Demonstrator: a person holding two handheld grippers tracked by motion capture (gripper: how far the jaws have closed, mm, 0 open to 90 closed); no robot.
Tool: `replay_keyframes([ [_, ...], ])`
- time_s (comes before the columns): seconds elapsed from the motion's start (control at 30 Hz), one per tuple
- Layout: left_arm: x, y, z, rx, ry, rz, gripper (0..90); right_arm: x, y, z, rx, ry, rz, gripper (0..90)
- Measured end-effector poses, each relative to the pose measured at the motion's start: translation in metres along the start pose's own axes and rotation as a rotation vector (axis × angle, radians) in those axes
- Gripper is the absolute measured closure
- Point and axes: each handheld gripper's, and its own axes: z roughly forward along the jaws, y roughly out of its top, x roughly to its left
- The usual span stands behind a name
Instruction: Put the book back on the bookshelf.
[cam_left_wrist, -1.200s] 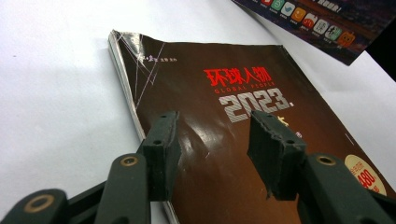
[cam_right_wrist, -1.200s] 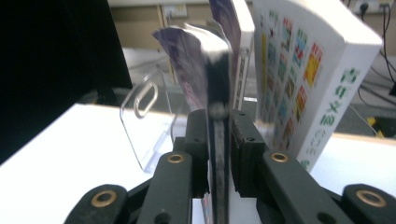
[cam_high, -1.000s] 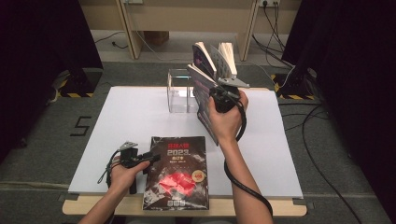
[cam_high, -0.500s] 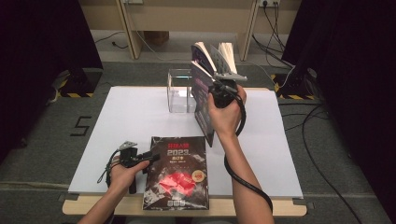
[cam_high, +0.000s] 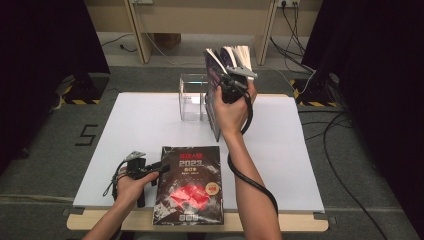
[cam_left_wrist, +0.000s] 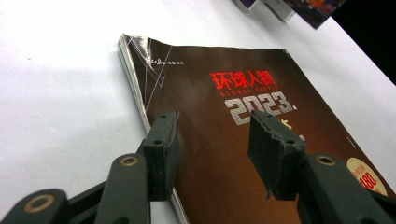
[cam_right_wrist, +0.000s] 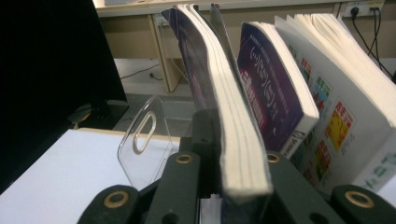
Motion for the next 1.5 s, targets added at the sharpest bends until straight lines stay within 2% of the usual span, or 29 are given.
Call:
replay_keyframes([
  [0.27,0.0,0.0,0.0,0.003,0.001,0.0,52.3,-0.003,0.008,0.008,-0.04,-0.033,0.035,84.3],
  [0.47,0.0,-0.001,0.001,0.004,-0.002,0.001,52.3,-0.003,0.007,0.02,-0.06,-0.054,0.051,84.3],
  [0.73,0.001,-0.002,0.001,0.005,-0.004,-0.002,52.3,0.004,-0.002,0.036,-0.058,-0.083,0.028,84.2],
  [1.0,0.002,-0.002,0.0,0.005,-0.005,0.0,52.3,0.008,-0.017,0.05,-0.017,-0.091,0.017,84.1],
  [1.17,0.002,-0.002,0.001,0.006,-0.006,-0.001,52.3,0.007,-0.02,0.048,-0.018,-0.094,0.004,83.3],
  [1.27,0.001,-0.003,0.001,0.007,-0.006,-0.002,52.3,0.006,-0.022,0.044,-0.003,-0.076,0.0,80.3],
  [1.3,0.001,-0.003,0.001,0.007,-0.006,-0.003,52.3,0.004,-0.021,0.039,-0.007,-0.057,0.003,78.9],
  [1.37,0.001,-0.003,0.001,0.007,-0.007,-0.004,52.3,0.003,-0.02,0.037,-0.01,-0.057,0.0,78.3],
  [1.5,0.001,-0.003,0.001,0.008,-0.007,-0.004,52.3,-0.002,-0.015,0.027,-0.016,-0.031,0.03,77.2],
])
